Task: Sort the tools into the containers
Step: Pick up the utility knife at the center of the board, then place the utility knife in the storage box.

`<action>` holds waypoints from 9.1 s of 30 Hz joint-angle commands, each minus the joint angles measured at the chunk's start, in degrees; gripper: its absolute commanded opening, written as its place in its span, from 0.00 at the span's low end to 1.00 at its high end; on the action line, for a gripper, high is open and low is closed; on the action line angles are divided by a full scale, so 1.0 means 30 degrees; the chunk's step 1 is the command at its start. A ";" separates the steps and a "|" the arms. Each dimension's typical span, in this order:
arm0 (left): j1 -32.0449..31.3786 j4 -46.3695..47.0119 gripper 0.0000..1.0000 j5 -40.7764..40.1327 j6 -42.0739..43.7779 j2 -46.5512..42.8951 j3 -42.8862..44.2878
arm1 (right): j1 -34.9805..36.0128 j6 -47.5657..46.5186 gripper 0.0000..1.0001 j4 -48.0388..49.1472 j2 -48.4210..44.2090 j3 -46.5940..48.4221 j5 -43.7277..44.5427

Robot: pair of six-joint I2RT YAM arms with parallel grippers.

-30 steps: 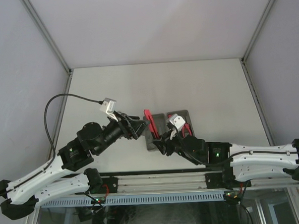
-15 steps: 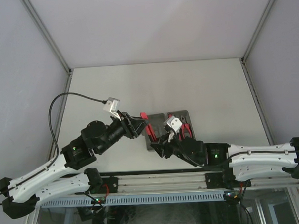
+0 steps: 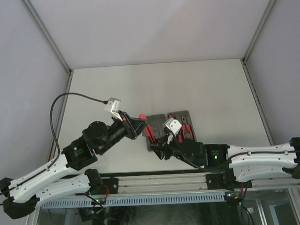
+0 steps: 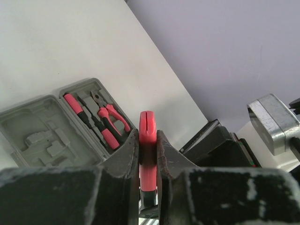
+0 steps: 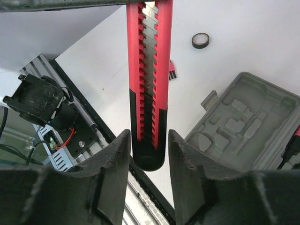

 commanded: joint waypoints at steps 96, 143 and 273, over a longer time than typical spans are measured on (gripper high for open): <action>0.9022 -0.3759 0.80 0.3313 0.1269 0.3239 -0.1557 | -0.9748 0.7547 0.00 -1.1012 1.0991 0.6873 -0.5774; 0.9613 0.7052 0.33 0.8144 -0.1265 1.2365 -0.6012 | -1.0778 0.7801 0.00 -1.0075 1.2718 0.6866 -0.6843; 0.9611 0.6932 0.00 0.8705 -0.1023 1.3175 -0.6326 | -1.2062 0.4412 0.07 -1.1770 1.5401 1.0594 -0.5963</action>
